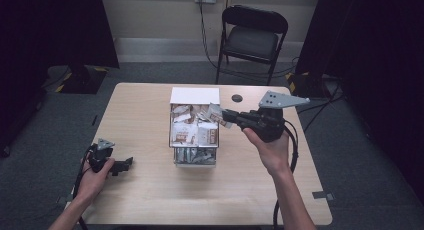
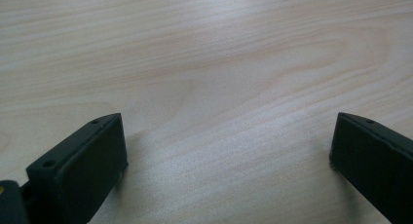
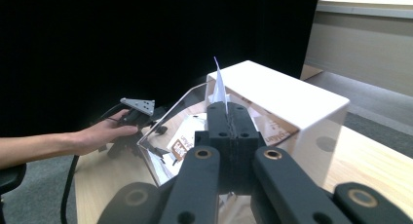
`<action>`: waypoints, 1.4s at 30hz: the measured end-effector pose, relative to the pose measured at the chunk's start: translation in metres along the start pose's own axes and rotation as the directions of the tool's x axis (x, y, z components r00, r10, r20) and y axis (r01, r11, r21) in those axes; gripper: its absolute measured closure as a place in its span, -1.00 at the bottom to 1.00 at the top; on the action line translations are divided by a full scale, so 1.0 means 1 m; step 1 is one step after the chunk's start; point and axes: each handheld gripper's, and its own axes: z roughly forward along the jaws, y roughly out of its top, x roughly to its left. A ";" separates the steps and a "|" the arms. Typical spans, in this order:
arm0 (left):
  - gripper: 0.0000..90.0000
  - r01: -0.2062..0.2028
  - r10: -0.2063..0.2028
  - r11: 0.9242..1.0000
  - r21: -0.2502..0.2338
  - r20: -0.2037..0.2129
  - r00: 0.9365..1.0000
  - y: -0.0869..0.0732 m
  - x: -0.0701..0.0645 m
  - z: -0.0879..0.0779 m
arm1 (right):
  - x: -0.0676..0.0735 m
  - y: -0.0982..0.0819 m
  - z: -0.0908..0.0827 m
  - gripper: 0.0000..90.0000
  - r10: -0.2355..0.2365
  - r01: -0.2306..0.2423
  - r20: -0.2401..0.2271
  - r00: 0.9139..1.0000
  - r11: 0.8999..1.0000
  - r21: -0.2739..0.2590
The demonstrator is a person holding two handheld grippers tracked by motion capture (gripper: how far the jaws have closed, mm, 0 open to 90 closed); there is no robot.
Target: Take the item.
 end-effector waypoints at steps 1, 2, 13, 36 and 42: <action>-1.00 0.000 0.000 1.000 0.000 0.000 1.000 0.000 0.000 0.000 | 0.000 0.000 -0.002 1.00 0.002 -0.002 0.004 1.000 1.000 -0.004; -1.00 0.000 0.000 1.000 0.000 0.000 1.000 0.000 0.000 0.000 | -0.001 0.000 -0.004 1.00 0.000 0.000 0.009 1.000 1.000 -0.005; -1.00 0.000 0.000 1.000 0.000 0.000 1.000 0.000 0.000 0.000 | -0.009 -0.008 -0.025 1.00 0.008 -0.009 0.068 0.998 1.000 0.001; -1.00 -0.001 0.001 1.000 0.001 0.000 1.000 0.000 0.000 0.000 | -0.038 -0.044 -0.029 1.00 0.059 -0.069 0.149 0.987 0.996 0.060; -1.00 -0.001 0.001 1.000 0.002 0.001 1.000 0.000 0.000 0.000 | -0.046 -0.058 -0.019 1.00 0.076 -0.093 0.160 0.984 0.991 0.101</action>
